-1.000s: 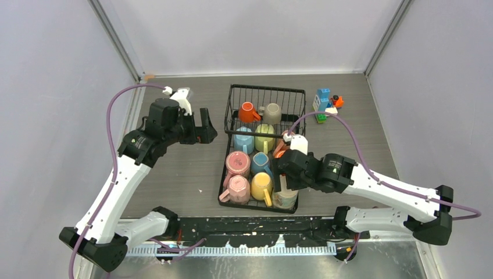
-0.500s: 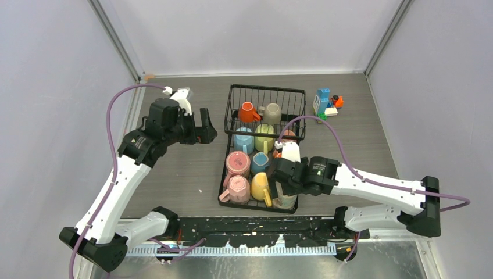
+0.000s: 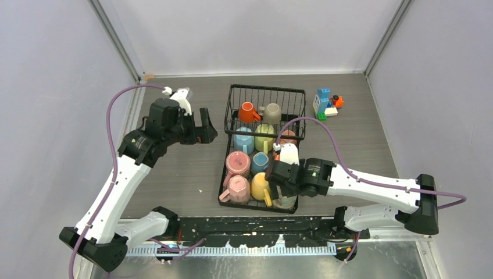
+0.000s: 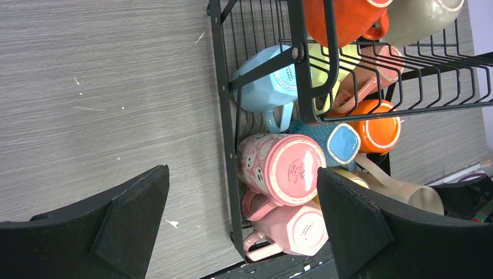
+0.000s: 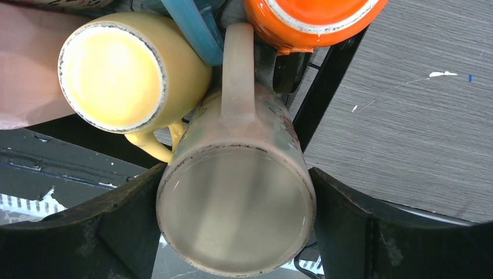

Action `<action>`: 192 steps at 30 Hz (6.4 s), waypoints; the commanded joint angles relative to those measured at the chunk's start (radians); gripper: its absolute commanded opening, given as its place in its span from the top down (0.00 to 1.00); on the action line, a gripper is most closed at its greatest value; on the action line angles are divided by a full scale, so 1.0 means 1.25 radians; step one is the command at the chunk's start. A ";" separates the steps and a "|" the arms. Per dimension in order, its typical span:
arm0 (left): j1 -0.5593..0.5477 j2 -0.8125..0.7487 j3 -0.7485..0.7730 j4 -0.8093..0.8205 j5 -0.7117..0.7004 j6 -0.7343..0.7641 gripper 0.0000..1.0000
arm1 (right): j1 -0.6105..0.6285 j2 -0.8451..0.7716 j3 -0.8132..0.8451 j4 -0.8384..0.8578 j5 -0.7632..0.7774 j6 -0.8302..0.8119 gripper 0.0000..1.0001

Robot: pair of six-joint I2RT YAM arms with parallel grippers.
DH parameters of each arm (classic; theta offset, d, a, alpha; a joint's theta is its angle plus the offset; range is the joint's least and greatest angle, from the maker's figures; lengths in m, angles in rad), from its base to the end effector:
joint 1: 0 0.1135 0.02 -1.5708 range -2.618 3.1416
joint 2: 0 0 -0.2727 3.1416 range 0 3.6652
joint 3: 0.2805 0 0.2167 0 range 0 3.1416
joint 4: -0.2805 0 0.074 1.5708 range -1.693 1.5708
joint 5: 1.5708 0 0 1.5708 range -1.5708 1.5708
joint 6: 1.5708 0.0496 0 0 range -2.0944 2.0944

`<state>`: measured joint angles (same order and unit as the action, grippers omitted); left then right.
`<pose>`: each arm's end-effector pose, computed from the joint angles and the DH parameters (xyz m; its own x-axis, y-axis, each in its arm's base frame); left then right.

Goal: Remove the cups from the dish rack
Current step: Unload the cup from the dish rack, then place the cup at the center of the board.

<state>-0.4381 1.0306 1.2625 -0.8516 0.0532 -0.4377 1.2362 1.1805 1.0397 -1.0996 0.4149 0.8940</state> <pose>0.1521 -0.0742 0.3819 -0.6725 -0.1523 -0.7242 0.1963 0.9068 -0.3730 0.0746 0.1536 0.2829 -0.8349 -0.2290 -0.5004 -0.2723 0.9621 0.0141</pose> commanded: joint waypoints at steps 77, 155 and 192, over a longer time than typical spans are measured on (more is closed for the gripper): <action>0.092 -0.208 -0.659 1.010 0.628 -1.041 0.00 | -0.175 0.242 0.751 -0.061 -0.143 0.024 0.84; 0.091 -0.352 -0.295 0.903 0.134 -0.878 1.00 | -0.199 0.045 0.393 0.585 -0.315 -0.066 0.00; 0.092 -0.105 0.156 0.286 -0.036 -0.220 1.00 | -0.363 -0.073 0.384 0.429 -0.321 -0.093 0.00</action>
<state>-0.3252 0.8410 1.3357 -0.4225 0.0944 -0.9028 0.7876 1.1210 1.4761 -0.5098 -0.0578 0.8364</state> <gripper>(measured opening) 0.193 0.999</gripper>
